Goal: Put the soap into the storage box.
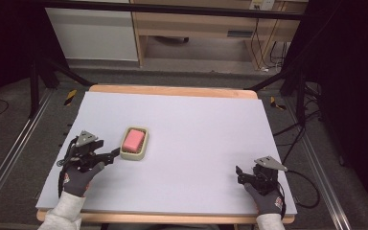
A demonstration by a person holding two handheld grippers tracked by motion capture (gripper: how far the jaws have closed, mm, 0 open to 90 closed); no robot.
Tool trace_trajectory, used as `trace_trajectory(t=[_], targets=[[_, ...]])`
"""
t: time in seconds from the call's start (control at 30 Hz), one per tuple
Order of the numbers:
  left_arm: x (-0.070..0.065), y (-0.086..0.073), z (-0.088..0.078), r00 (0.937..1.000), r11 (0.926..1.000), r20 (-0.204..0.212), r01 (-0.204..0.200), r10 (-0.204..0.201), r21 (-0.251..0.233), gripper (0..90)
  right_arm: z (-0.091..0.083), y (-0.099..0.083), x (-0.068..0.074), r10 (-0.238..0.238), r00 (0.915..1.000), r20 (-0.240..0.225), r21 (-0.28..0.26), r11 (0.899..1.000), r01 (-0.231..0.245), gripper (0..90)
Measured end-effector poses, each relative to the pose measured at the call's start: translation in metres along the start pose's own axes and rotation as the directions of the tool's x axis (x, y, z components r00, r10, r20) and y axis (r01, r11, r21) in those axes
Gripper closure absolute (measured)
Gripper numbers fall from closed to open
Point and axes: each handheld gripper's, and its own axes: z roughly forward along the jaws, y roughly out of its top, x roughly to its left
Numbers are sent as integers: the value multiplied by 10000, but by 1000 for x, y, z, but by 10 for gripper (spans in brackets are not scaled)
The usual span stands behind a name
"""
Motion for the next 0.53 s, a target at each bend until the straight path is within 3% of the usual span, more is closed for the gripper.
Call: trace_trajectory(t=[0.23, 0.33, 0.53], targets=[[14, -25, -3, 9986, 9992, -460, 279, -266, 284, 266, -1, -3, -4, -33, 9999, 113, 91, 10000, 32, 115], [19, -37, -6, 9961, 9984, -869, 194, -148, 529, 273, -2, -3, -6, -25, 9998, 220, 131, 9999, 22, 115], [27, -45, -8, 9926, 9969, -1185, 369, -285, 695, 274, -2, -4, -12, 67, 9995, 308, 153, 9999, -72, 112]])
